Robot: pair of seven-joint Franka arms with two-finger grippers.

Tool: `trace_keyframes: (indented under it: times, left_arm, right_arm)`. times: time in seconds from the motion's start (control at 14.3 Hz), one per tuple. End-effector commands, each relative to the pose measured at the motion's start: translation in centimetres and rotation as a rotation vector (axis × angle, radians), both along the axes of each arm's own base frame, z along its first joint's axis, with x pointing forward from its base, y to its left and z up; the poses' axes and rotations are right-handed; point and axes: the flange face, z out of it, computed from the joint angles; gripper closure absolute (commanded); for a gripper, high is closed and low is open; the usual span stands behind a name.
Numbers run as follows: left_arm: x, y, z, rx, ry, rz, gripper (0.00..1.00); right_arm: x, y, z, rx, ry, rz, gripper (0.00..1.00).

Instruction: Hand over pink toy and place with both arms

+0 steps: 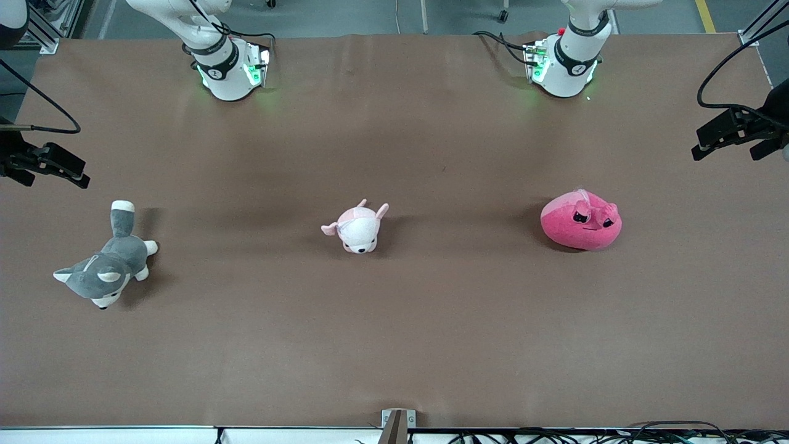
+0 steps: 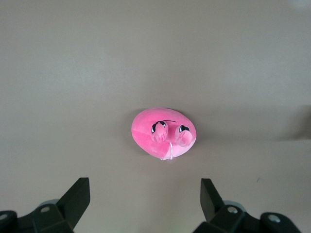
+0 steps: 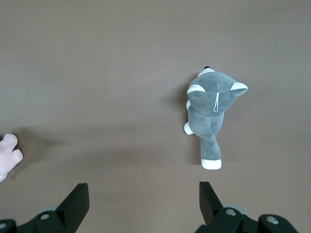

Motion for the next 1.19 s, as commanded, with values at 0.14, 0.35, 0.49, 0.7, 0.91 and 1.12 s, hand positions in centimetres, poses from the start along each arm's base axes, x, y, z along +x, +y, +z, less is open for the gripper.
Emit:
trace_keyframes:
  times: [0.14, 0.35, 0.49, 0.7, 0.91, 1.12]
  left_arm:
    - [-0.3, 0.1, 0.6, -0.002, -0.017, -0.006, 0.0]
    - [-0.2, 0.4, 0.5, 0.001, -0.017, -0.001, 0.0]
    - [0.0, 0.3, -0.1, 0.002, -0.002, 0.001, 0.0]
    - [1.3, -0.1, -4.1, 0.004, 0.097, -0.008, 0.0]
    - [3.7, -1.1, -9.8, 0.009, 0.19, -0.015, 0.0]
    - [5.0, -2.2, -15.7, 0.012, 0.194, -0.03, 0.0]
  right_arm:
    - [0.1, 0.0, 0.6, -0.003, -0.073, 0.007, 0.0]
    - [0.2, -0.1, 0.6, -0.002, -0.079, 0.006, 0.0]
    - [0.1, -0.2, 0.5, -0.001, -0.079, 0.003, 0.0]
    - [-0.2, -0.2, 0.7, 0.0, -0.082, 0.004, 0.0]
    - [-2.3, -0.1, 0.4, 0.001, -0.081, 0.005, 0.0]
    - [-3.5, 0.1, -0.1, 0.0, -0.108, 0.007, 0.0]
